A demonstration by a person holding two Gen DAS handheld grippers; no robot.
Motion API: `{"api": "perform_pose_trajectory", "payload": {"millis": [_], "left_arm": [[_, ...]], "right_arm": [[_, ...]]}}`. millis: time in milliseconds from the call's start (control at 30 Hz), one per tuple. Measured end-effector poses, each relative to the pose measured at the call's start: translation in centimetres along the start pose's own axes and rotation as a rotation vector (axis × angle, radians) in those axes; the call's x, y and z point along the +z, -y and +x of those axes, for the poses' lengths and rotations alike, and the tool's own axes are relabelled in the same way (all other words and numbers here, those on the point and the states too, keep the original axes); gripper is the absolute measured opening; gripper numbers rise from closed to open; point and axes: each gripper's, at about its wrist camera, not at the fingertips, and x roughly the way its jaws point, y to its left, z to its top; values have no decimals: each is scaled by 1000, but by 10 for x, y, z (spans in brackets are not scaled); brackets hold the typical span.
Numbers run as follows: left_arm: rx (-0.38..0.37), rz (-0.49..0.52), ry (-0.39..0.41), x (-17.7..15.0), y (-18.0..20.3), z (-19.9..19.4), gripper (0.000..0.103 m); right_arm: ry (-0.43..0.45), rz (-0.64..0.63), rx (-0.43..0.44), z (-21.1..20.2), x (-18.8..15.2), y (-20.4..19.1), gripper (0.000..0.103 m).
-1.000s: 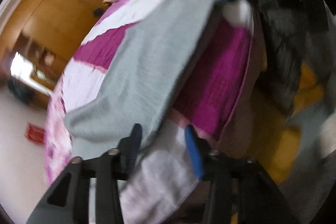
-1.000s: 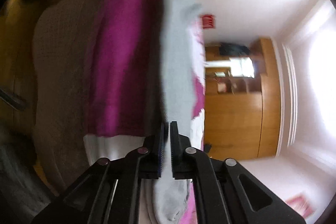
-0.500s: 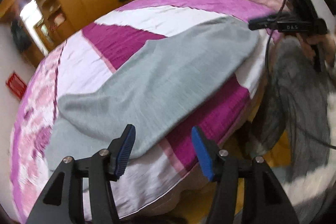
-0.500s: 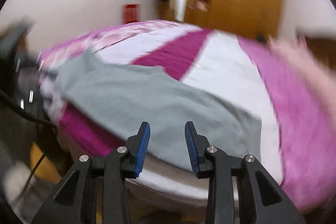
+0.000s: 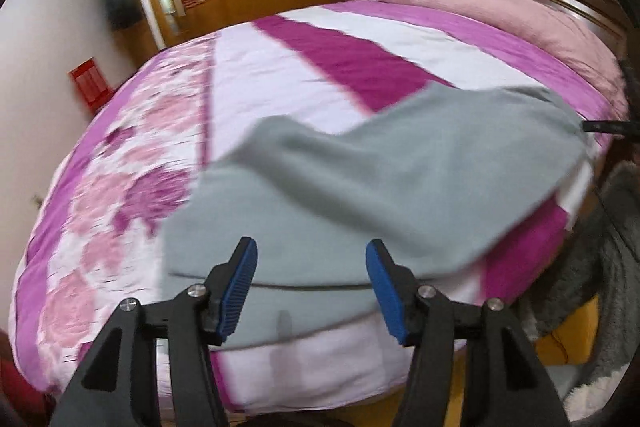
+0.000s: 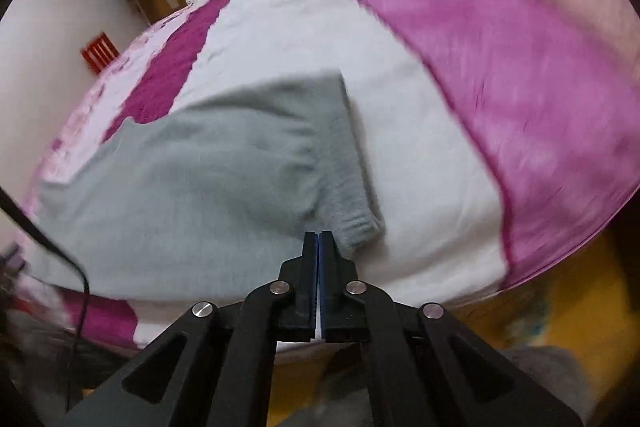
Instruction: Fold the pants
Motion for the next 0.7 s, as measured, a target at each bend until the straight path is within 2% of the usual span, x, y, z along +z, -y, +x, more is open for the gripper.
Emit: {"api": "perform_pose_trajectory", "payload": {"millis": [100,167,300,367,467,500,600,700], "left_arm": [[54,-98,9,-6,-43,-1,67],[57,-182,5,-14,-67,-1,69],[45,-377,15,-37,-104,-4,70],[37,-425,8,-50,-114,-3,70],[96,-464,-43,-68,-127,-2,70],[109,-498,-54,-72,-134,-1,70],[123,-573,-81,-81,-151,0,70],[125,-603,-107,-89,-158,1,70]], "right_arm": [[111,-186,34,-26,14,-71,7],[175,-323,91,-38,15,-125,7],[299,-619,301,-45,5,-260,7],[319,-728,388,-36,-9,-322,8],[294,-891,477,-13,-41,-406,9],[289,-934,489,-5,-50,-423,10],[302,-1082,479,16,-78,-470,29],[322,-1240,422,35,-103,-497,30]]}}
